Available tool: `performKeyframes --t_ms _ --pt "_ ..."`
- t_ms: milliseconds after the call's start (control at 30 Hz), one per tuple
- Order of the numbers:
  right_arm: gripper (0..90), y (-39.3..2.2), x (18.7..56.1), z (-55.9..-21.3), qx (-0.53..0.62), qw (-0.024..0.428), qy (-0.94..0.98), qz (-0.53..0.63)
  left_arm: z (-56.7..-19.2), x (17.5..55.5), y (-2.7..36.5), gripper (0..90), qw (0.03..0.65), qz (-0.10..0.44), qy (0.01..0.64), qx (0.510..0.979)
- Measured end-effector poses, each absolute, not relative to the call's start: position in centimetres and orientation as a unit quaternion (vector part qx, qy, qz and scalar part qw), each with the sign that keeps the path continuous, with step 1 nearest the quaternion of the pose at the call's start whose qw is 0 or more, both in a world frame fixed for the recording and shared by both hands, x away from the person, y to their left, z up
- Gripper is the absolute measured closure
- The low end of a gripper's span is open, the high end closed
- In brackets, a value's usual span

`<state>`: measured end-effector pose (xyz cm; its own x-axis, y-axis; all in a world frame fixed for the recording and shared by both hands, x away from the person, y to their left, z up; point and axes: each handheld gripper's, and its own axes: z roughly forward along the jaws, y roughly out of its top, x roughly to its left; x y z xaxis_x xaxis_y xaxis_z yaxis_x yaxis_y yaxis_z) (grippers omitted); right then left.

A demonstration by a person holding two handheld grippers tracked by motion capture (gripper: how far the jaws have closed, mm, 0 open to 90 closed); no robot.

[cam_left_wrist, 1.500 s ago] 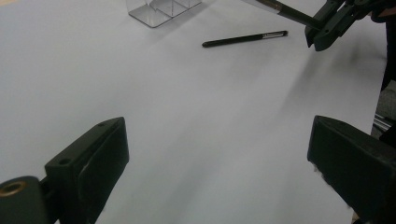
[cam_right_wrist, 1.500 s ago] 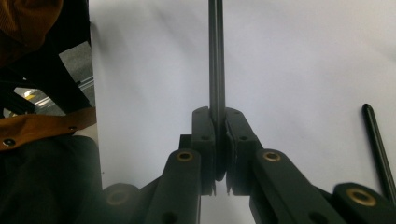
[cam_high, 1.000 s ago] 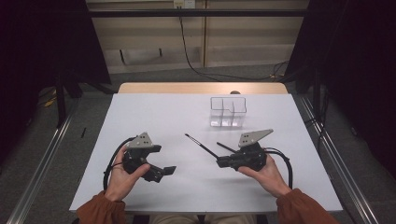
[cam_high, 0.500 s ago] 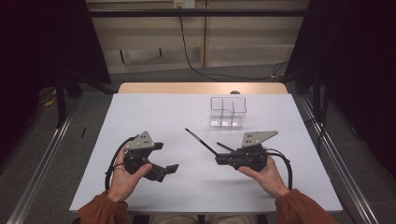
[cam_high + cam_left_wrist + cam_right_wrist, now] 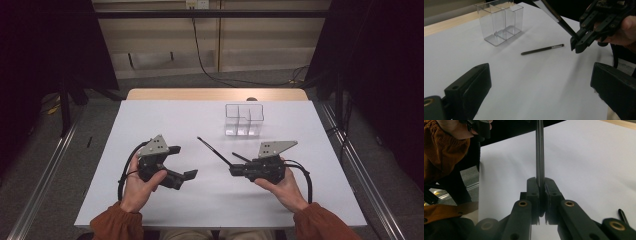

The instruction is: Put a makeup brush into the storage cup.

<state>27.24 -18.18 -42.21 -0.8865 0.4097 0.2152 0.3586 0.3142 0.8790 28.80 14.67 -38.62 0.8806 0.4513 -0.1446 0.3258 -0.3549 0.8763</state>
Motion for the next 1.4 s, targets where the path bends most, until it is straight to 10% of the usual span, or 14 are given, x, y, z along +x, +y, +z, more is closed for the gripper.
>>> performKeyframes --t_ms 933,1400 --pt "84.5 -18.0 27.1 -42.3 0.234 0.040 0.809 0.538 -39.4 29.9 9.9 8.7 0.554 0.048 0.204 0.805" --pt "84.6 -17.8 27.1 -42.6 0.229 0.038 0.813 0.535 -38.8 29.7 10.8 48.1 0.574 0.051 0.231 0.784"
